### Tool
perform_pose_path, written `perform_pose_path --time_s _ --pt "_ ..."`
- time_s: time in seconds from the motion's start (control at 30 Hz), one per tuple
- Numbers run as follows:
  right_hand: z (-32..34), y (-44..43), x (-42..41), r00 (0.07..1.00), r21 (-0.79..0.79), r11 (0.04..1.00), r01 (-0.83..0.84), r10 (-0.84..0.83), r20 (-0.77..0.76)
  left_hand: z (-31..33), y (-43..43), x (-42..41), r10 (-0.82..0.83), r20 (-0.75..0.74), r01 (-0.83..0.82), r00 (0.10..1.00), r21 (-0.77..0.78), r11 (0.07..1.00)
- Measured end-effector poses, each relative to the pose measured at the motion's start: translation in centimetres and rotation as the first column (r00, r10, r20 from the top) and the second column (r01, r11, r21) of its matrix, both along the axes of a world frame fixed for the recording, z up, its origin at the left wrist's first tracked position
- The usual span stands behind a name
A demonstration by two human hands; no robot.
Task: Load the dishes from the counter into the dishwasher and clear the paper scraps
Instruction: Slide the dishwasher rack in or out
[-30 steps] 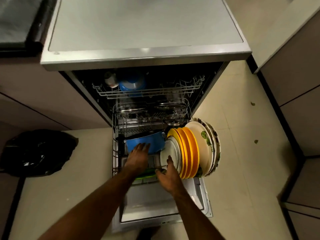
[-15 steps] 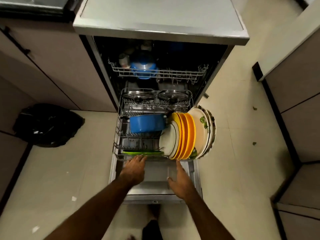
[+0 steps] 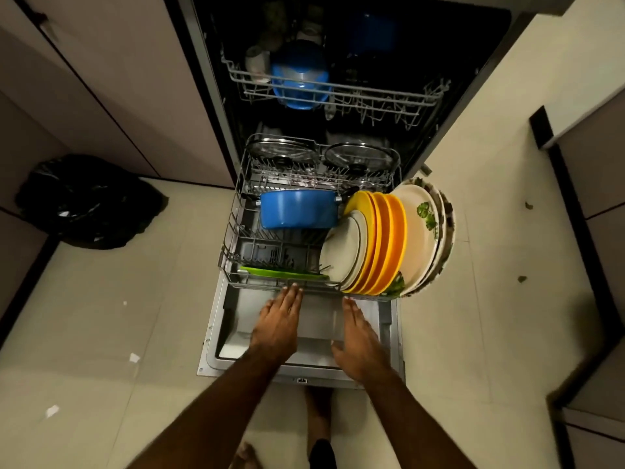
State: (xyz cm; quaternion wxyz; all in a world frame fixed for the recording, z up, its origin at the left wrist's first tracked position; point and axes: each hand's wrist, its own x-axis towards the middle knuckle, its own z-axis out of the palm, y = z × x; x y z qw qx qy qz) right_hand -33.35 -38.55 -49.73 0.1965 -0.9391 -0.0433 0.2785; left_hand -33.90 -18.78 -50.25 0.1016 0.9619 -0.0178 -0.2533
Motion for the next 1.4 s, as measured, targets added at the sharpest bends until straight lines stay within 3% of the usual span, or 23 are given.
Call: perform_pose_path --time_s 0.3,0.67,0.8,1.13,1.4 --pt "-0.6 2.7 2.9 0.981 -0.116 0.986 -0.121 0.137 0.139 -1.1 0.3 1.0 0.017 -0.005 -0.017 1.0 0.023 1.0" --pt "-1.6 4.8 3.3 0.977 -0.373 0.917 -0.143 0.19 0.092 -0.7 -0.2 1.2 0.06 -0.059 -0.059 0.996 0.014 0.998" --pt "-1.5 5.2 4.3 0.985 -0.355 0.927 -0.12 0.155 0.074 -0.7 -0.4 2.4 0.101 -0.07 -0.102 0.992 -0.005 0.995" --pt "0.2 5.8 13.8 0.993 -0.274 0.955 -0.117 0.114 -0.029 -0.3 1.3 11.4 0.002 -0.058 0.003 0.998 0.072 0.997" --pt "-0.6 5.6 21.4 0.996 -0.178 0.98 -0.084 0.085 -0.002 -0.6 1.8 19.0 0.065 -0.012 -0.065 0.998 0.006 0.998"
